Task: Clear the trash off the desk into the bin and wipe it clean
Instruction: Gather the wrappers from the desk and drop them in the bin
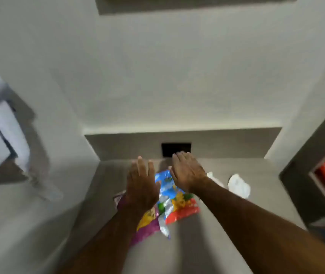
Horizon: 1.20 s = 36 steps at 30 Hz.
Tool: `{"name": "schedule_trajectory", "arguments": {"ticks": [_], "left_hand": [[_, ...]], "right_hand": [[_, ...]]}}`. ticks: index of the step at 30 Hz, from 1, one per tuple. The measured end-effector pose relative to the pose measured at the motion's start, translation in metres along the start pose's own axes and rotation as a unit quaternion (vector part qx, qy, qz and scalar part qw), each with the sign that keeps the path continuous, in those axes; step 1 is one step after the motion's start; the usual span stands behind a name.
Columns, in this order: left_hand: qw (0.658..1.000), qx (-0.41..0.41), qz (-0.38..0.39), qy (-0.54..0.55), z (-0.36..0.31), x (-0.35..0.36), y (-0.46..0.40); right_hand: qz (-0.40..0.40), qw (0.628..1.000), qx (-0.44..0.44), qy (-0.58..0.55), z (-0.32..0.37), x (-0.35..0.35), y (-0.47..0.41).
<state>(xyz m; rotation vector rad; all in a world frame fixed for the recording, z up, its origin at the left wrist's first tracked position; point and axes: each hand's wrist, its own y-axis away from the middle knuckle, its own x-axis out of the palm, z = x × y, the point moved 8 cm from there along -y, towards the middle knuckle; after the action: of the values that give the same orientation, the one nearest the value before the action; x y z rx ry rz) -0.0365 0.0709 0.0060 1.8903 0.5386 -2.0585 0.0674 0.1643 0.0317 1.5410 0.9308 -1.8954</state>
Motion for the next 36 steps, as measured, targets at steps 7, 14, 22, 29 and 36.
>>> {"name": "schedule_trajectory", "arguments": {"ticks": [7, 14, 22, 29, 36], "left_hand": [[0.950, -0.035, 0.307, 0.031, 0.045, 0.116, 0.049], [0.984, 0.004, 0.162, 0.073, 0.048, 0.100, 0.048], [0.968, -0.030, 0.060, 0.241, 0.043, 0.037, 0.052], [0.937, 0.087, -0.018, 0.337, -0.053, -0.047, 0.130], [0.821, 0.248, 0.243, 0.454, -0.270, 0.012, 0.287]], "right_hand": [[0.321, 0.939, -0.067, 0.102, 0.029, 0.134, 0.025], [0.300, 0.944, -0.061, 0.121, 0.055, 0.125, 0.023], [0.176, 0.976, 0.064, -0.111, 0.037, 0.070, 0.051], [-0.139, 0.926, 0.163, -0.310, -0.016, -0.046, 0.227], [-0.274, 0.751, 0.480, -0.360, -0.075, -0.030, 0.505]]}}
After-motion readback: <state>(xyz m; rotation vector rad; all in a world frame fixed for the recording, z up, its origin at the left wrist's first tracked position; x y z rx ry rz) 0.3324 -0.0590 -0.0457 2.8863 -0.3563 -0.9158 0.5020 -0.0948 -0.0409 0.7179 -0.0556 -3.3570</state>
